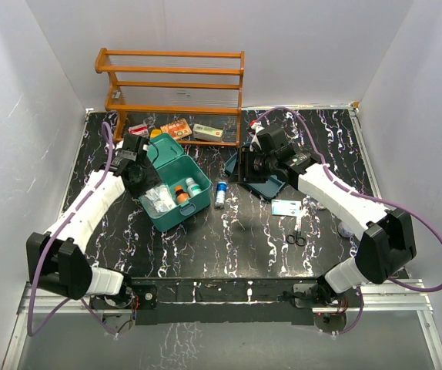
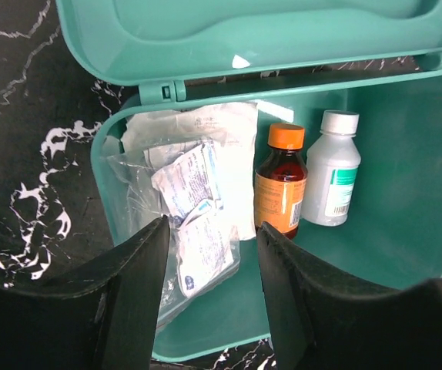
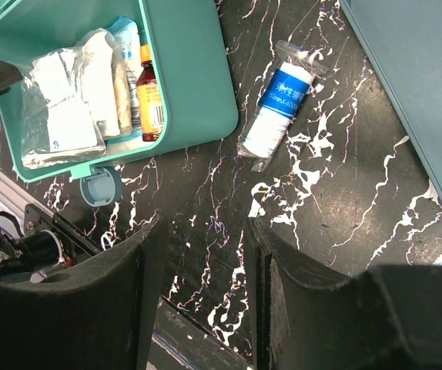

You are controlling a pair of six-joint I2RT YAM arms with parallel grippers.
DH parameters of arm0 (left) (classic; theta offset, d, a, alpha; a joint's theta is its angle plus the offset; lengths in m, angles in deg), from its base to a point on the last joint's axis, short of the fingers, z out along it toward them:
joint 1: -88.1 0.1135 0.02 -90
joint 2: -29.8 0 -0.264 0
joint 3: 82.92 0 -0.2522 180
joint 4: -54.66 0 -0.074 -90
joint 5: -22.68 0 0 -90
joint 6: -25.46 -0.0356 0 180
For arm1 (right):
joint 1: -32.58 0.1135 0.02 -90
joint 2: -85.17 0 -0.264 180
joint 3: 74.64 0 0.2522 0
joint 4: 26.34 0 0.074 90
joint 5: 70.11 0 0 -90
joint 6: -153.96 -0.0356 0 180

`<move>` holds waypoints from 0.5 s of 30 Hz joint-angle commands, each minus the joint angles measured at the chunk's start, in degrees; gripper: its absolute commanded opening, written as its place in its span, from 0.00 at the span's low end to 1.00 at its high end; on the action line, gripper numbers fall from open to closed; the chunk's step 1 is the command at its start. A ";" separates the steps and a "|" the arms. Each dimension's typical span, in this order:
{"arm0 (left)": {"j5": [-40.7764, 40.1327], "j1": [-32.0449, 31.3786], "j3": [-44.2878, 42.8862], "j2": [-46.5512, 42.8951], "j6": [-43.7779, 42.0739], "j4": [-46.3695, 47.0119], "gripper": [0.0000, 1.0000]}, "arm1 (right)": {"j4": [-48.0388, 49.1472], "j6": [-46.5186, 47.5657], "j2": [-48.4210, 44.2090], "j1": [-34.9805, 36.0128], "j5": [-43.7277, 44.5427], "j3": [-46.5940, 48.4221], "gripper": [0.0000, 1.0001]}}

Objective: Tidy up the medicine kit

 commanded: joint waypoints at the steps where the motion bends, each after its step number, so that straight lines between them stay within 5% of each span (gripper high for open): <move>1: 2.32 0.22 1.83 1.53 3.04 -1.15 0.48 | 3.07 -0.29 -1.04 -0.08 0.33 -0.46 0.41; 15: 1.65 0.16 2.10 10.59 5.90 1.69 0.49 | 3.16 -0.16 -1.12 -0.08 1.02 -0.96 0.41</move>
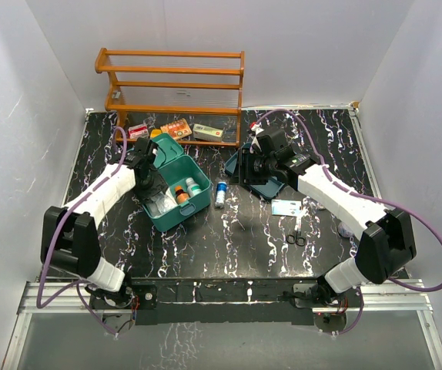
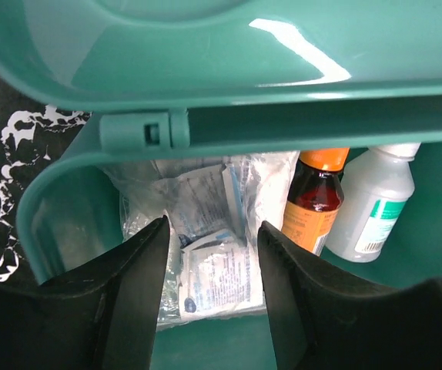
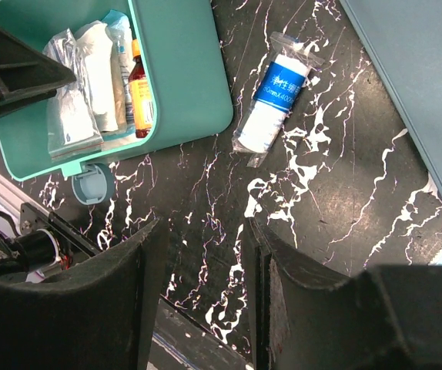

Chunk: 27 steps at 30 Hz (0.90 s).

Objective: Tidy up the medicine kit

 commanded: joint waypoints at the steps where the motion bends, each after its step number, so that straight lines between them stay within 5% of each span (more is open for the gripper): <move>1: -0.95 0.18 -0.44 1.65 1.23 -0.25 0.49 | 3.06 0.03 -1.12 -0.08 0.96 0.01 0.41; 11: -2.98 0.11 -1.33 3.00 -5.57 -0.91 0.48 | 3.03 0.24 -1.19 -0.08 1.81 -0.01 0.41; 16: -3.60 0.17 -4.32 0.52 -9.70 -4.59 0.55 | 3.02 0.16 -1.94 -0.08 3.36 0.01 0.41; 27: 2.31 0.19 -9.52 -7.30 -13.99 -2.89 0.65 | 1.62 -3.86 -7.17 -0.38 18.65 -2.45 0.42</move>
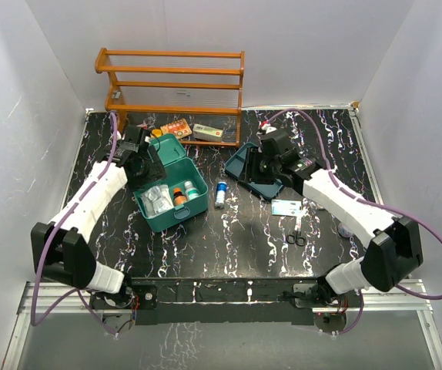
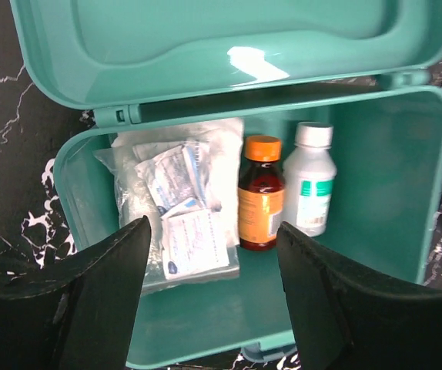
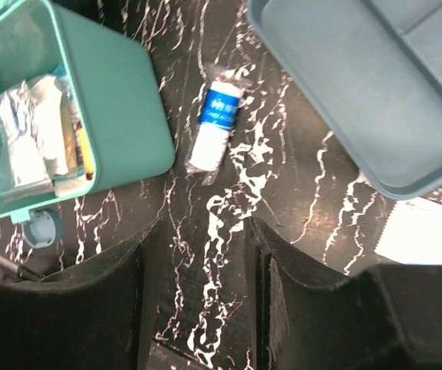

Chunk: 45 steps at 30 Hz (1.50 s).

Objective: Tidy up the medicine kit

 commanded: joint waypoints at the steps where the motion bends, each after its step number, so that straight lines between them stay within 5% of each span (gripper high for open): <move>1: 3.33 0.17 -2.54 -5.14 -4.16 0.82 0.65 | 1.04 -2.35 -5.28 -0.59 11.00 -1.06 0.42; 11: 9.91 0.15 3.61 -15.73 -14.83 11.32 0.67 | -4.74 -4.46 -9.60 -1.59 18.51 -6.30 0.46; 24: -0.85 0.40 9.17 -18.95 -12.46 5.33 0.73 | -3.54 -10.80 -11.45 -1.62 10.69 -17.30 0.47; 38: -2.63 6.91 7.42 -15.38 -12.42 0.55 0.76 | 8.98 -10.06 5.58 2.04 3.64 -9.92 0.52; 45: 6.84 11.94 8.26 -11.14 -16.41 6.01 0.74 | 9.09 -12.10 16.07 4.24 6.66 -1.82 0.50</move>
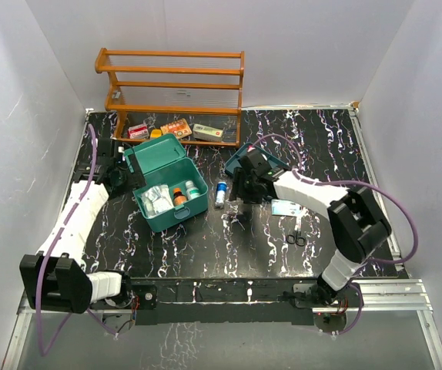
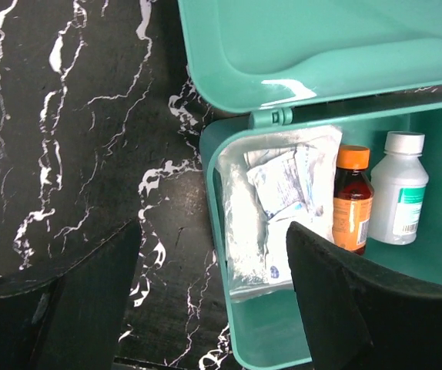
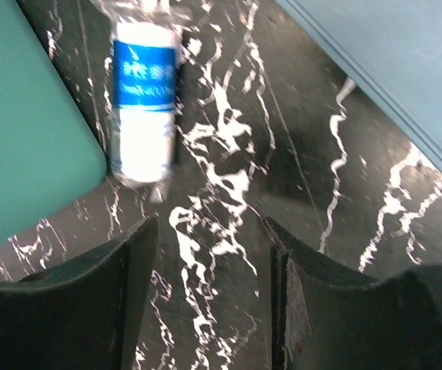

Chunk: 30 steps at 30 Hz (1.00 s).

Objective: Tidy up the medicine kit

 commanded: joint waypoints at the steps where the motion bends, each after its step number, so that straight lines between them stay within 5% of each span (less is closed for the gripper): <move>1: 7.14 2.41 -1.14 2.14 -3.92 3.42 0.74 | 3.07 -2.65 4.61 0.78 3.07 6.17 0.50; 15: 9.00 5.76 -10.91 6.64 -10.03 3.57 0.74 | 0.92 -3.08 15.16 2.06 3.25 16.63 0.45; 30: 27.17 5.62 -13.40 12.52 -18.84 11.54 0.73 | 4.53 -4.82 20.31 3.07 -2.04 21.70 0.47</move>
